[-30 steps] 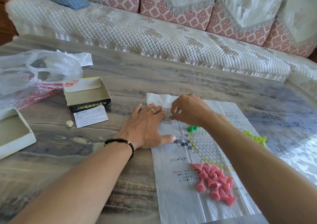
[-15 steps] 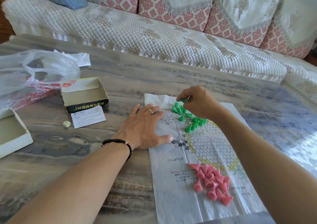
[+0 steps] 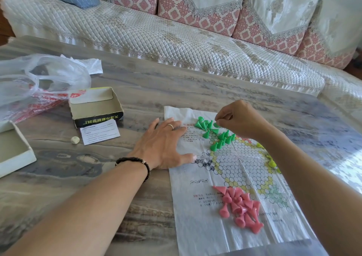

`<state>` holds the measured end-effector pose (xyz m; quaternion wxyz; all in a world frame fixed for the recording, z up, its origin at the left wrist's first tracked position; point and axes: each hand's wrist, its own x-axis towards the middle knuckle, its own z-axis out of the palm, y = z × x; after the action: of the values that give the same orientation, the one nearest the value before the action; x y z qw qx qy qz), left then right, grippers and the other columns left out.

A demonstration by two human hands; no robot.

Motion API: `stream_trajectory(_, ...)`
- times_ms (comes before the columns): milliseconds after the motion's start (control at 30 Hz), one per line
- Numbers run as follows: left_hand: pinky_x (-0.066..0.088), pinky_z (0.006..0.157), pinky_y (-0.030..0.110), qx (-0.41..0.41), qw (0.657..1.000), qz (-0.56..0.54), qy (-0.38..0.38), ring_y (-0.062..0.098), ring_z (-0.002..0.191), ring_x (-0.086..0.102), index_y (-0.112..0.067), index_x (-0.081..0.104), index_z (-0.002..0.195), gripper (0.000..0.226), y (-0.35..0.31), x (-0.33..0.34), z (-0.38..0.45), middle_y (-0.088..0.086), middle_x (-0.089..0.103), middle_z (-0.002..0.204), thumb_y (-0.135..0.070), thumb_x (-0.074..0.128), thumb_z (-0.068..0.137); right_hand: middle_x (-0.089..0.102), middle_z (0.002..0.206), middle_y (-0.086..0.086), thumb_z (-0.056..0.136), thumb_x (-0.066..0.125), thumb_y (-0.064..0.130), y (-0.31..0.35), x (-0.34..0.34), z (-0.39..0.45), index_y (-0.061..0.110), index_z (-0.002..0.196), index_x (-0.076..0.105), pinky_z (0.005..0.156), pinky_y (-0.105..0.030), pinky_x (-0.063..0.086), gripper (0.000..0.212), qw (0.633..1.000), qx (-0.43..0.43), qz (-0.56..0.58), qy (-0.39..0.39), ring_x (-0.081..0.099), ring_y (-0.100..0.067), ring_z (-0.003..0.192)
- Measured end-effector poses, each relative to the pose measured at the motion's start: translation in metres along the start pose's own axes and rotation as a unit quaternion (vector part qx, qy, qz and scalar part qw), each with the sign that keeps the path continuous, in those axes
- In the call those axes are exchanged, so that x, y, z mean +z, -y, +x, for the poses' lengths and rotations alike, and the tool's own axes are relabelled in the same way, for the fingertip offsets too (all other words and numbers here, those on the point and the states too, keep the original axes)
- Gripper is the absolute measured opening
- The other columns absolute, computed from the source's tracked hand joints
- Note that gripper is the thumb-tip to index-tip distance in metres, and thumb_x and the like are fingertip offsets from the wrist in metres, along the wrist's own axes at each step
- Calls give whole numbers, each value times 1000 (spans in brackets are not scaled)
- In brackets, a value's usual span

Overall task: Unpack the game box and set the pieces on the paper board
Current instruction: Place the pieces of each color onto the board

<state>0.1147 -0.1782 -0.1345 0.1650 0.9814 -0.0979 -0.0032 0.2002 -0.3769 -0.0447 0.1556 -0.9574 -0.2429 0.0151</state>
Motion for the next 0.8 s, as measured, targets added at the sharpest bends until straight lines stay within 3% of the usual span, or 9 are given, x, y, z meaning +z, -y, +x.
stream_trajectory(100,-4,119,43,-1,1000,3,0,12,147,0,-26,20,151,93,-1,0,-1,-4,11,161,-79,42,78,66,73,15,84,68,9,1,-1,-5,16,88,74,57,-4,43,10,999,-15,-38,27,63,2,68)
stream_trajectory(300,-4,119,43,-3,1000,3,-2,12,147,0,-27,22,151,91,-1,-1,-1,-4,12,161,-79,42,79,60,71,20,85,62,3,1,-4,-6,15,92,75,52,6,37,19,995,-24,-75,66,55,12,64)
stream_trajectory(433,-4,119,43,-3,1000,3,-1,12,147,0,-27,21,151,91,-1,-1,-1,-5,12,161,-78,42,79,69,79,8,85,63,5,-3,-3,-4,13,90,75,54,6,37,15,993,-35,-92,66,55,12,65)
stream_trajectory(800,-4,119,43,-3,1000,4,-4,12,147,0,-27,22,150,91,0,0,0,-5,12,161,-79,41,78,67,73,13,82,65,7,-4,5,1,16,82,76,58,-5,36,14,990,-47,-99,93,57,8,64)
